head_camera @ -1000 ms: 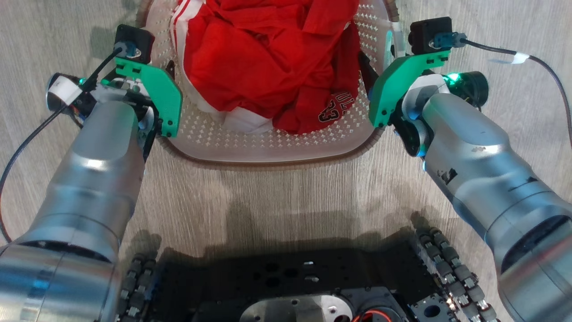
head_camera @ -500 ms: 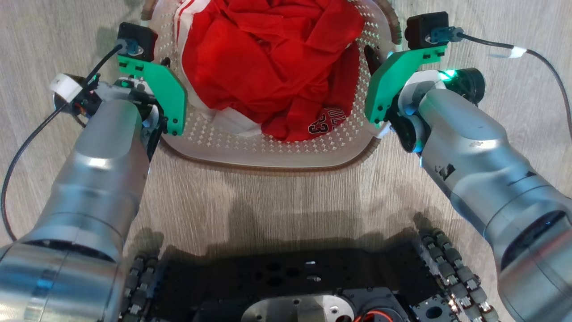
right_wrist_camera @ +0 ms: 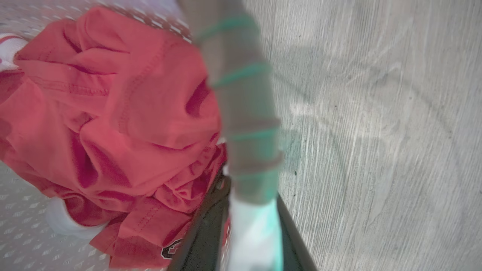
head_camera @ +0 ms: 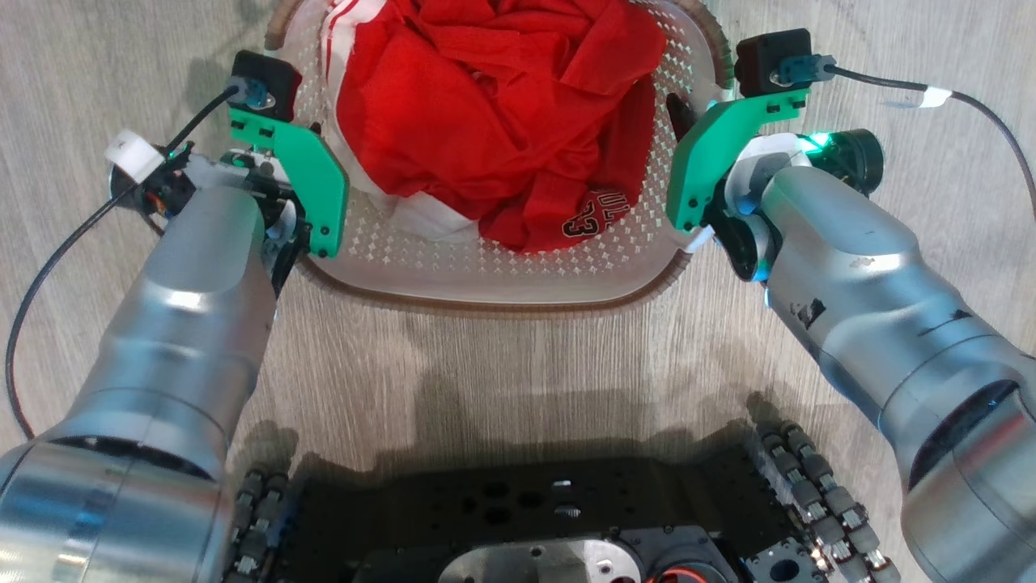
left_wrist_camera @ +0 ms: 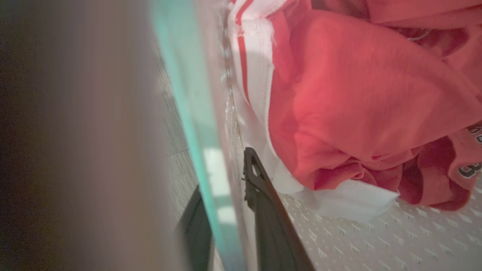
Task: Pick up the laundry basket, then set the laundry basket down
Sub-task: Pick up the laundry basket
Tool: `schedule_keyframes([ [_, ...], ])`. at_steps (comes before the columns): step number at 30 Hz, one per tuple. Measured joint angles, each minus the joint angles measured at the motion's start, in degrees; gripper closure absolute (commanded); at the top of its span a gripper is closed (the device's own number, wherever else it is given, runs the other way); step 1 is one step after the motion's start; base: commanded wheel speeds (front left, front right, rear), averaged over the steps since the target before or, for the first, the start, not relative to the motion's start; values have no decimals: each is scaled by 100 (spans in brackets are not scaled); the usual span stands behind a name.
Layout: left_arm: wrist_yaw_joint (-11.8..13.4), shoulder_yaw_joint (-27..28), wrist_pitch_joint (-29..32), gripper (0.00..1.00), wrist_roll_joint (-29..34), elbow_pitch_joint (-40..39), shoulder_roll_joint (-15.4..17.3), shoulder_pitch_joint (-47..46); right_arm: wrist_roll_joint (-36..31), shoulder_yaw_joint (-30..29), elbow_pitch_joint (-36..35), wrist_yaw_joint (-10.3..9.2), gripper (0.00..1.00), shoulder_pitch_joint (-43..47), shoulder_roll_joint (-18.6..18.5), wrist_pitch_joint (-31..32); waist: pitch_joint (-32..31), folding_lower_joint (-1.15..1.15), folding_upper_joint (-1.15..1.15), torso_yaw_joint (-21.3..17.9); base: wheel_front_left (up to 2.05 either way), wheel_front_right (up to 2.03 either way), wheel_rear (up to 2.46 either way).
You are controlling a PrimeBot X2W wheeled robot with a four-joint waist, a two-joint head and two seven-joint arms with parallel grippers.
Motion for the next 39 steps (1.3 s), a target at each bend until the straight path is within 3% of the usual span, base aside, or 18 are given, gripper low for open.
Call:
schedule_keyframes([
  [4,-92,-98,120,100,-57,2,-20,20,65,80,44,0,100,-3,-7,107,-46,0,0,23,0,0,0],
  [11,-94,-702,583,100,-376,-13,-83,266,410,355,37,0,100,-2,-35,1287,-299,0,0,67,0,0,0],
  [16,-91,-1444,1120,100,-1014,-335,-73,436,583,510,43,0,100,15,-138,1983,-574,0,0,101,0,0,0],
  [24,-77,-2732,1953,100,-2340,-920,142,766,910,632,30,0,100,346,-250,2565,-1213,0,0,167,0,0,0],
  [31,-73,-3734,2382,100,-3333,-1273,394,1164,1137,798,13,-1,100,805,-227,3069,-1946,-1,0,197,0,0,0],
  [39,-35,-4504,2677,100,-4209,-1443,581,1512,1288,977,-118,-1,100,1307,-199,3319,-2853,-1,0,229,0,0,0],
])
